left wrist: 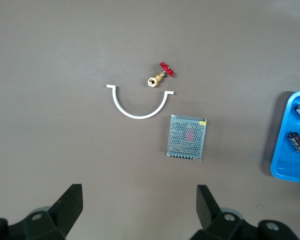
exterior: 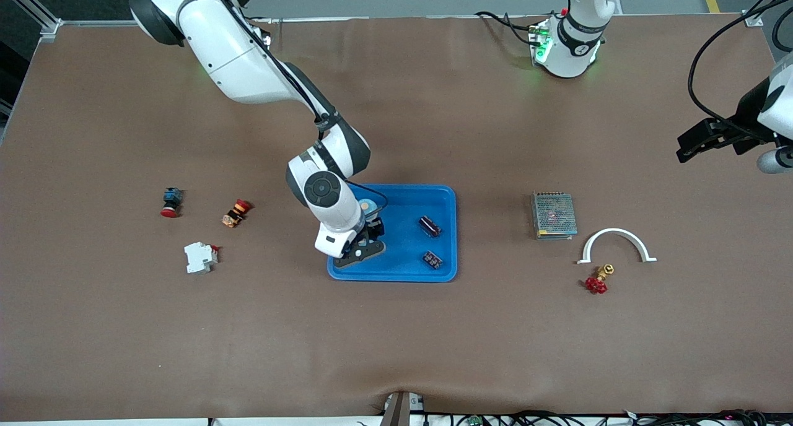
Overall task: Place electrolytic capacitor and blue bell in tray
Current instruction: 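Lower the bell into the tray and open the right gripper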
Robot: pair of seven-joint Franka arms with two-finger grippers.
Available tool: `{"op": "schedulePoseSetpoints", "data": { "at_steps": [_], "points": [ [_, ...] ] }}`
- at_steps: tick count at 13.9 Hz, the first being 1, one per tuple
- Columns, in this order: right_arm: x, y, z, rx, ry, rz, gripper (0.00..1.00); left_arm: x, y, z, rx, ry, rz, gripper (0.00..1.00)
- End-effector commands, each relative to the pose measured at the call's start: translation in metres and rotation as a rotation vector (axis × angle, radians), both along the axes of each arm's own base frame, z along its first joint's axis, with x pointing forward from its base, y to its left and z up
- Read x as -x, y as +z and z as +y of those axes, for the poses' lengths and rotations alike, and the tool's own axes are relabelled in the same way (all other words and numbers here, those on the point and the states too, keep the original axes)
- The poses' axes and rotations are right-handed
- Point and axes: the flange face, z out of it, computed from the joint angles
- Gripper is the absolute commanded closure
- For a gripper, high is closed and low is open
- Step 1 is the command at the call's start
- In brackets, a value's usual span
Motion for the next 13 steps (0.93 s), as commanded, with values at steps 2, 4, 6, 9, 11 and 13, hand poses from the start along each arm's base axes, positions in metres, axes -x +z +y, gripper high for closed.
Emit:
{"op": "schedulePoseSetpoints", "data": {
  "at_steps": [2, 4, 6, 9, 11, 13],
  "points": [
    [-0.003, 0.006, 0.004, 0.007, -0.014, -0.007, 0.0, 0.003, 0.007, -0.004, -0.021, -0.022, -0.006, 0.0],
    [-0.004, 0.018, 0.004, 0.001, -0.021, -0.01, 0.0, 0.003, 0.009, -0.001, -0.019, -0.022, -0.01, 0.0],
    [0.009, 0.035, 0.016, 0.025, -0.014, 0.029, 0.0, 0.004, 0.014, -0.006, -0.017, -0.017, -0.022, 0.0],
    [0.029, 0.088, 0.031, 0.06, -0.016, 0.071, 0.0, 0.004, 0.017, -0.013, -0.013, -0.028, -0.025, 0.0],
    [0.041, 0.136, 0.032, 0.086, -0.012, 0.098, 0.0, 0.004, 0.016, -0.014, -0.011, -0.028, -0.023, 0.0],
    [0.056, 0.189, 0.024, 0.117, -0.005, 0.132, 0.0, 0.005, 0.015, -0.011, -0.011, -0.02, -0.017, 0.0]
  ]
}}
